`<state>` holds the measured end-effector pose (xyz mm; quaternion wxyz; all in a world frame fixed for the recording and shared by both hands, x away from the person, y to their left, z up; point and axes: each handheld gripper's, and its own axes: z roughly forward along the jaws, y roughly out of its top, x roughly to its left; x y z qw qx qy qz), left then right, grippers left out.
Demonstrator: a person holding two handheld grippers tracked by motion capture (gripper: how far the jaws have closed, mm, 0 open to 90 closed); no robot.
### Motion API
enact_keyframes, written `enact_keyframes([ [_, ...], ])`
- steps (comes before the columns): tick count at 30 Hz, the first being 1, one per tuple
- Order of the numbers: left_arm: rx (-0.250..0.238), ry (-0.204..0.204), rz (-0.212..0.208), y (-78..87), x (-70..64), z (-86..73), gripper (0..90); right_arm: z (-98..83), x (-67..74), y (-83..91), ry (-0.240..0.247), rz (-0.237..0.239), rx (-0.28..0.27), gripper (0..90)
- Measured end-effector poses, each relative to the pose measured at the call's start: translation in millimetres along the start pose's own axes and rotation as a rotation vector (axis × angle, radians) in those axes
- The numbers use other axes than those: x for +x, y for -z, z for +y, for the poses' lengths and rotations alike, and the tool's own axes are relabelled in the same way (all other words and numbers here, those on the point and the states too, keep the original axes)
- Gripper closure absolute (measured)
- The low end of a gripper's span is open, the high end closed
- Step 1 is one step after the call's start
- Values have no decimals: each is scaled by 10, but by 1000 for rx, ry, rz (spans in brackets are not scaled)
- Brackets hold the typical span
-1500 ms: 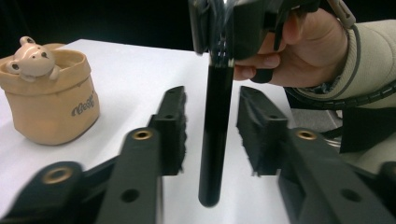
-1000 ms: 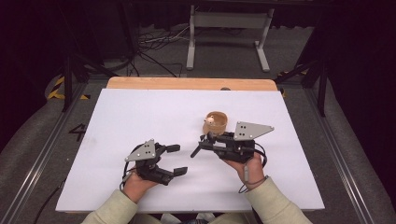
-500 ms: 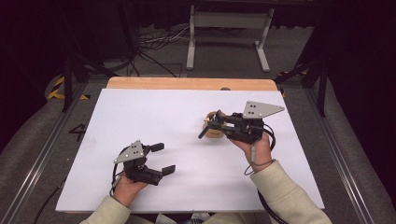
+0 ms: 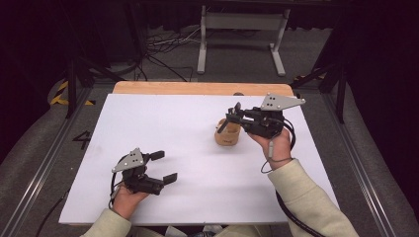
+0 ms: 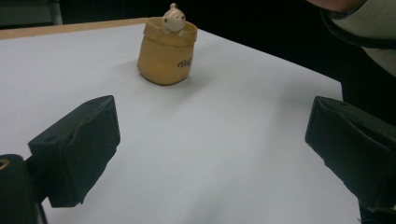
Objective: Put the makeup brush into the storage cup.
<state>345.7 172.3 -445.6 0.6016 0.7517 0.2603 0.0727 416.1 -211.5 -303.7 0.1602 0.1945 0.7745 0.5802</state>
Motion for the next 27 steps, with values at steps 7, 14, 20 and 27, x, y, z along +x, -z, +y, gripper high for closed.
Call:
enact_keyframes([
  [7, -3, -7, 12, 58, 18, 4, 39, 38, -109, -80, -25, -66, 38, 759],
  [14, 2, -5, 25, 103, 41, -8, 39, 46, -218, -140, -57, -132, 58, 759],
  [20, 4, -3, 27, 105, 45, -7, 39, 25, -277, -183, -67, -191, 64, 759],
  [27, 3, -1, 29, 107, 53, 2, 39, -16, -342, -206, -72, -260, 65, 758],
])
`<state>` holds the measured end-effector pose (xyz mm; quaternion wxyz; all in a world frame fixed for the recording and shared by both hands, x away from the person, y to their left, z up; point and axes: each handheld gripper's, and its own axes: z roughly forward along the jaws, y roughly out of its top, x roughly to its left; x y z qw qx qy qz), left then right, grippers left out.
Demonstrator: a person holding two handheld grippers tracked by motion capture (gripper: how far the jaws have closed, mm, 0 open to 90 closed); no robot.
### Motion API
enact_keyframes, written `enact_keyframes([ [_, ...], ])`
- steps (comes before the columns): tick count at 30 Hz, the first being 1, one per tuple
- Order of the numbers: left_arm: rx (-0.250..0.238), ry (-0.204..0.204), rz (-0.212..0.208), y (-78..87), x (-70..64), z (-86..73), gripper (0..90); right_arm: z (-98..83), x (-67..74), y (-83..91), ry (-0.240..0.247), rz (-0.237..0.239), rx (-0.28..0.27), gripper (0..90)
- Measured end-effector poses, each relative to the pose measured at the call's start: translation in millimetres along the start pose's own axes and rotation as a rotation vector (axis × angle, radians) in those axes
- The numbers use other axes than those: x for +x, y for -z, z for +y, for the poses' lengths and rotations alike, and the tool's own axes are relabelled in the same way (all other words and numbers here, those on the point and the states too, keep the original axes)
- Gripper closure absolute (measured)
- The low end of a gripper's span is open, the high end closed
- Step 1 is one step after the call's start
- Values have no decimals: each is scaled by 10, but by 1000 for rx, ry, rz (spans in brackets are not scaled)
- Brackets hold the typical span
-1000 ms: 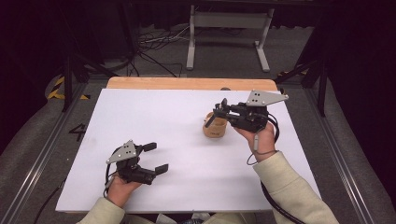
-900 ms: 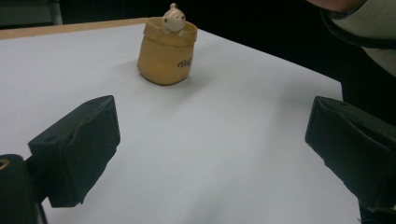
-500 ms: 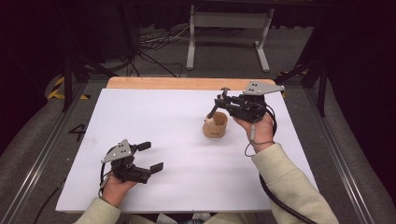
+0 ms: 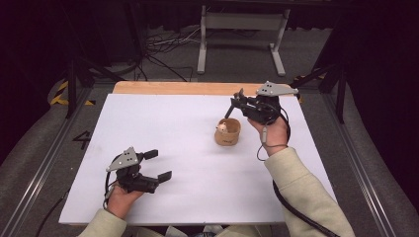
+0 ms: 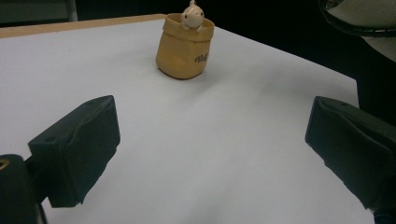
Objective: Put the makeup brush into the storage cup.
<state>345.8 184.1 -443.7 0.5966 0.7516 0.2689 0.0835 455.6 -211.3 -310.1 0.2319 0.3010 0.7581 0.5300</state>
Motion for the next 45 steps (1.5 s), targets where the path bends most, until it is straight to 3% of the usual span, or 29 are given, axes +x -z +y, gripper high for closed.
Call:
enact_keyframes([
  [12, 1, 3, 0, -1, 2, 0, 39, -83, -38, -69, -14, -58, 20, 757],
  [31, 11, 12, -1, -6, 11, -9, 39, -359, -42, -248, -50, -34, 60, 756],
  [45, 19, 15, -8, -23, 2, -20, 38, -464, -15, -323, -56, -25, 90, 755],
])
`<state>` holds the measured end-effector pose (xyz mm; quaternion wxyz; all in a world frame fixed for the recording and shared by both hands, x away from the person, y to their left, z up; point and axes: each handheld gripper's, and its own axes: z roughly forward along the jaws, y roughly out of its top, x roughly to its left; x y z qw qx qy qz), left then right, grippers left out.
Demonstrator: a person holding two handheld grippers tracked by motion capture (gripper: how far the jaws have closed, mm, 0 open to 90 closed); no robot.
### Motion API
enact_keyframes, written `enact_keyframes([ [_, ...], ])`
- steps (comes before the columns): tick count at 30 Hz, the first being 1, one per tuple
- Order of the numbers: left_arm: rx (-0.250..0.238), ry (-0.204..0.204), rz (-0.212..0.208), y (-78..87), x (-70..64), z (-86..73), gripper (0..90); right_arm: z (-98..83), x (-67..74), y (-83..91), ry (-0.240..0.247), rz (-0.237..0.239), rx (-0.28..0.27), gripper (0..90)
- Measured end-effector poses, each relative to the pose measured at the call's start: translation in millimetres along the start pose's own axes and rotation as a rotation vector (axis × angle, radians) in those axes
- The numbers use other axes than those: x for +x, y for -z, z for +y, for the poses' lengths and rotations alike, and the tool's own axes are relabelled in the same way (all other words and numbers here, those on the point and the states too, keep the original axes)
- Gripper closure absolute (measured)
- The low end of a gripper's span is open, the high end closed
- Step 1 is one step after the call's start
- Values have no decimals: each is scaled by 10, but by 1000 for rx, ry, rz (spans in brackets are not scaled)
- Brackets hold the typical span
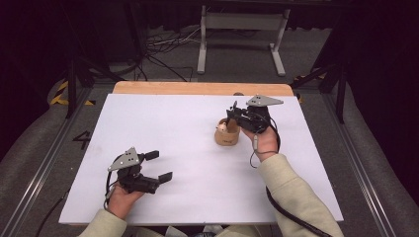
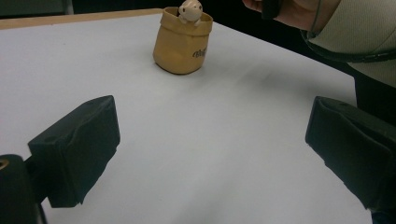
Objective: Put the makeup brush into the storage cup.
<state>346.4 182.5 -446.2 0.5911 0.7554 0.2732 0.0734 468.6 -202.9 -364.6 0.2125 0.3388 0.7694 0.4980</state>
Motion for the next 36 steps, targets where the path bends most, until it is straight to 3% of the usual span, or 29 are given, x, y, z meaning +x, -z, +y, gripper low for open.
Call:
enact_keyframes([
  [18, 1, 9, -7, -8, 10, -4, 38, -83, 1, -12, -14, 14, 21, 706],
  [26, -1, 9, -6, 2, 15, -2, 38, -39, -5, 78, -14, 7, -5, 470],
  [32, -5, 7, -5, 20, 21, 5, 37, 23, 34, 227, 18, 8, -34, 320],
  [36, -8, 3, -4, 39, 15, 14, 34, 51, 54, 387, 66, 10, -54, 190],
])
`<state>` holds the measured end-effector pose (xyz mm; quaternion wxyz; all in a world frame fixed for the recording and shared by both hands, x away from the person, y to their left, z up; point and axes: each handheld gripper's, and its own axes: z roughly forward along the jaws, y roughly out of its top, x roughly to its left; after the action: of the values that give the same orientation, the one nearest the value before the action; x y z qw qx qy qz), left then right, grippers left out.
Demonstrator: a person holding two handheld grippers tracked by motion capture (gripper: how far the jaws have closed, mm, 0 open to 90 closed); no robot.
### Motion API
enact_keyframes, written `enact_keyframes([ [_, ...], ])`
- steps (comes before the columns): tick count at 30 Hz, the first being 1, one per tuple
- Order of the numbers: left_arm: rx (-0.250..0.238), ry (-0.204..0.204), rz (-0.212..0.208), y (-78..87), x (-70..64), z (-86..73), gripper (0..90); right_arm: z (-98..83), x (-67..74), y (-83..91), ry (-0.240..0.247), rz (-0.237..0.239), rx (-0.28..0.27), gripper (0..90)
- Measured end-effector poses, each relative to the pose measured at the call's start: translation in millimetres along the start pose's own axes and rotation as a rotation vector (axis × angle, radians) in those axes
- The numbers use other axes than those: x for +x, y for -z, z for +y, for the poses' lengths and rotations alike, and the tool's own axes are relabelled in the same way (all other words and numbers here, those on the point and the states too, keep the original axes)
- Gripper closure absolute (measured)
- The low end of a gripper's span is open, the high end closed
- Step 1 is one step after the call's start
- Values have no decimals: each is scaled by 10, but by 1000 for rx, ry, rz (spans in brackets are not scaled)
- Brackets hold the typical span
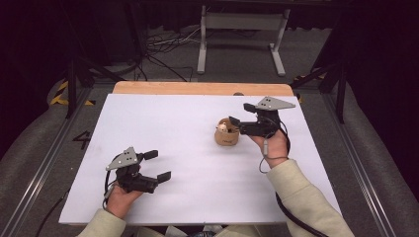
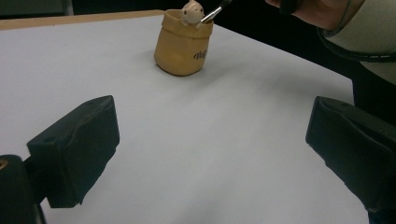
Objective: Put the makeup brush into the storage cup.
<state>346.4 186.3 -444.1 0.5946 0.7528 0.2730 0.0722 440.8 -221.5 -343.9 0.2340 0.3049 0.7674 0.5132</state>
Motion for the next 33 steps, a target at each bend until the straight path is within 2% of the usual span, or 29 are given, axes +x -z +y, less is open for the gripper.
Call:
enact_keyframes([
  [3, 1, -3, 4, 31, -3, -5, 33, 3, 4, 122, 31, 9, -24, 107],
  [7, -11, -1, 12, 87, 2, 1, 31, -30, -18, 301, 14, 19, -73, 34],
  [9, -16, -6, 17, 117, -2, 4, 31, -51, -29, 392, 22, 20, -87, 15],
  [11, -17, -4, 23, 131, -8, 4, 30, -74, -32, 467, 26, 29, -101, 8],
  [15, -29, -12, 30, 166, -8, 15, 30, -121, -26, 577, 40, 41, -94, 0],
  [22, -26, -18, 20, 199, -8, 12, 30, -277, 21, 760, 59, 79, -101, 0],
  [27, -30, -21, 10, 239, -15, 5, 29, -389, 56, 843, 76, 98, -112, 0],
  [33, -38, -25, 18, 331, -18, -33, 27, -563, 108, 901, 90, 101, -131, 0],
])
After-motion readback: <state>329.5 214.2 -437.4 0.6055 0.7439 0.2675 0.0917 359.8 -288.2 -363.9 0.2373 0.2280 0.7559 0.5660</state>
